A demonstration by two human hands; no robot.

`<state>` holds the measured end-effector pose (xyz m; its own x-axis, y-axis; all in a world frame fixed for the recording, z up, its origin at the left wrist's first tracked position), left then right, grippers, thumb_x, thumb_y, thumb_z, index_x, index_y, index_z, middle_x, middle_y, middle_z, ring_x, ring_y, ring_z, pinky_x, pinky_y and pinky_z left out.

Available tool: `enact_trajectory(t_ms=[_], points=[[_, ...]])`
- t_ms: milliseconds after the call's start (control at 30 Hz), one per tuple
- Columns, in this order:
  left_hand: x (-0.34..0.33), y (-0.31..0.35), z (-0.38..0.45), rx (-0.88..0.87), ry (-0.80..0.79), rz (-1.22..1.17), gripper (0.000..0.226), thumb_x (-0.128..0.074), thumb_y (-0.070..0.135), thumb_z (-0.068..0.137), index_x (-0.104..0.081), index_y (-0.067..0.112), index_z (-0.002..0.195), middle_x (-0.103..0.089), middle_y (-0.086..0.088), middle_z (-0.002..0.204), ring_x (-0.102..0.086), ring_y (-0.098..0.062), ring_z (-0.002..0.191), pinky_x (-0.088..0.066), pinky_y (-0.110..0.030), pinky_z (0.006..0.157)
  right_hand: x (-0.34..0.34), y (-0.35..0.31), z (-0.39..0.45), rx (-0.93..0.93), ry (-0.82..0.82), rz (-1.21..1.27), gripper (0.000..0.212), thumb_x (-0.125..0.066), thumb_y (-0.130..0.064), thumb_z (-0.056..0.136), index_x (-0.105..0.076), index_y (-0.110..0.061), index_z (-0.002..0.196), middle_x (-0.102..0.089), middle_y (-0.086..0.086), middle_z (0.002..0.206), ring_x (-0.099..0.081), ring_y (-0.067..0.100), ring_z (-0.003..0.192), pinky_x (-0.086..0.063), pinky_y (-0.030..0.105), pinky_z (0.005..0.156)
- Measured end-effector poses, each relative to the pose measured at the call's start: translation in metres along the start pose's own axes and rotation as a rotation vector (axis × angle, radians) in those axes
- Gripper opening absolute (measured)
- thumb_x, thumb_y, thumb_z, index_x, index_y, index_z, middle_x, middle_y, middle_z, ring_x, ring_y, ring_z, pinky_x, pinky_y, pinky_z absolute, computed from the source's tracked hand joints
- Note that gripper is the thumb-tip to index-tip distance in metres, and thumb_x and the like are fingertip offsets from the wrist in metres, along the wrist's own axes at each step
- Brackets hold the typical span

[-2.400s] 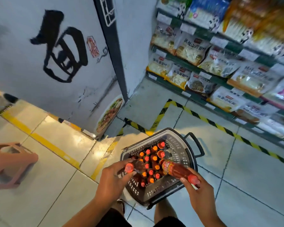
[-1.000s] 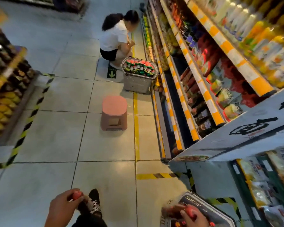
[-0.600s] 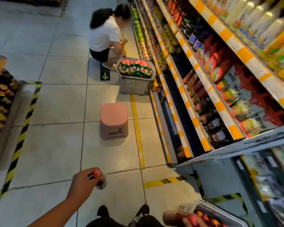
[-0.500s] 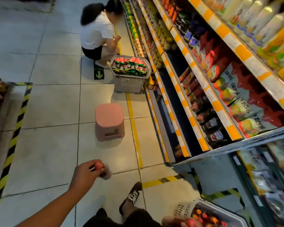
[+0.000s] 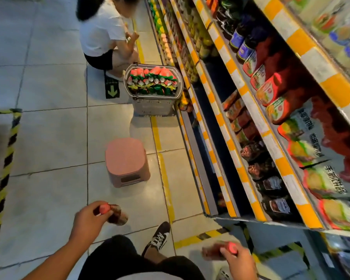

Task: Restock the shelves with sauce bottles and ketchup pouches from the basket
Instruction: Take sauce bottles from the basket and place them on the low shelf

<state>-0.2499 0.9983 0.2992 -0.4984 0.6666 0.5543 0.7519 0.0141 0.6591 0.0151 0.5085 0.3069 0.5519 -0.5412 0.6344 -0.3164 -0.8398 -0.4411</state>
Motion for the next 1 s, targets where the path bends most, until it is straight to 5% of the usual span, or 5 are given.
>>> enact_trajectory(t_ms=[100, 233, 433, 633, 1000], points=[[0.006, 0.001, 0.035, 0.065, 0.026, 0.03, 0.022, -0.087, 0.02, 0.082, -0.075, 0.027, 0.1, -0.074, 0.011, 0.091, -0.07, -0.014, 0.09, -0.055, -0.033, 0.083, 0.013, -0.079, 0.038, 0.113, 0.041, 0.012, 0.028, -0.081, -0.022, 0.087, -0.068, -0.046, 0.091, -0.07, -0.024, 0.083, -0.066, 0.002, 0.088, -0.044, 0.01, 0.071], [0.0, 0.023, 0.091, 0.073, 0.002, 0.04, 0.022, -0.089, 0.019, 0.078, -0.075, 0.03, 0.09, -0.073, 0.017, 0.08, -0.07, -0.012, 0.083, -0.052, -0.028, 0.07, 0.01, -0.146, 0.084, 0.212, 0.063, 0.058, 0.025, -0.075, -0.026, 0.094, -0.071, -0.025, 0.118, -0.074, -0.007, 0.103, -0.068, 0.012, 0.097, -0.056, 0.032, 0.083], [-0.043, 0.093, 0.183, -0.073, -0.19, 0.138, 0.023, -0.089, 0.022, 0.077, -0.074, 0.036, 0.085, -0.071, 0.023, 0.078, -0.066, 0.002, 0.075, -0.051, -0.026, 0.066, -0.027, -0.182, 0.104, 0.131, 0.166, 0.165, 0.014, -0.075, -0.027, 0.094, -0.069, -0.035, 0.104, -0.071, -0.017, 0.095, -0.065, -0.01, 0.089, -0.047, 0.006, 0.069], [-0.129, 0.159, 0.25, -0.208, -0.412, 0.147, 0.024, -0.089, 0.012, 0.075, -0.076, 0.02, 0.094, -0.072, 0.012, 0.086, -0.063, 0.011, 0.081, -0.043, -0.001, 0.067, -0.085, -0.138, 0.121, -0.151, 0.174, 0.218, 0.018, -0.075, -0.026, 0.094, -0.069, -0.01, 0.09, -0.069, 0.003, 0.081, -0.066, 0.023, 0.08, -0.046, 0.03, 0.065], [-0.368, 0.145, 0.302, -0.245, -0.587, 0.084, 0.018, -0.087, 0.016, 0.078, -0.073, 0.018, 0.089, -0.071, 0.007, 0.084, -0.067, -0.006, 0.08, -0.05, -0.022, 0.068, -0.165, 0.013, 0.225, -0.602, 0.302, 0.454, 0.02, -0.075, -0.037, 0.091, -0.066, -0.02, 0.088, -0.072, 0.011, 0.091, -0.074, 0.035, 0.091, -0.062, 0.053, 0.076]])
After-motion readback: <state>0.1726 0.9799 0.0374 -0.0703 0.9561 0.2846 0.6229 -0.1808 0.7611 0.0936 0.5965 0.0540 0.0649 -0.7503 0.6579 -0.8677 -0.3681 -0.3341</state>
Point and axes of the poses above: each hand's wrist, its own z-axis towards the middle knuckle, its own x-axis out of the back of the hand, y = z × x, the point moved 9 cm from there along z, towards the middle knuckle
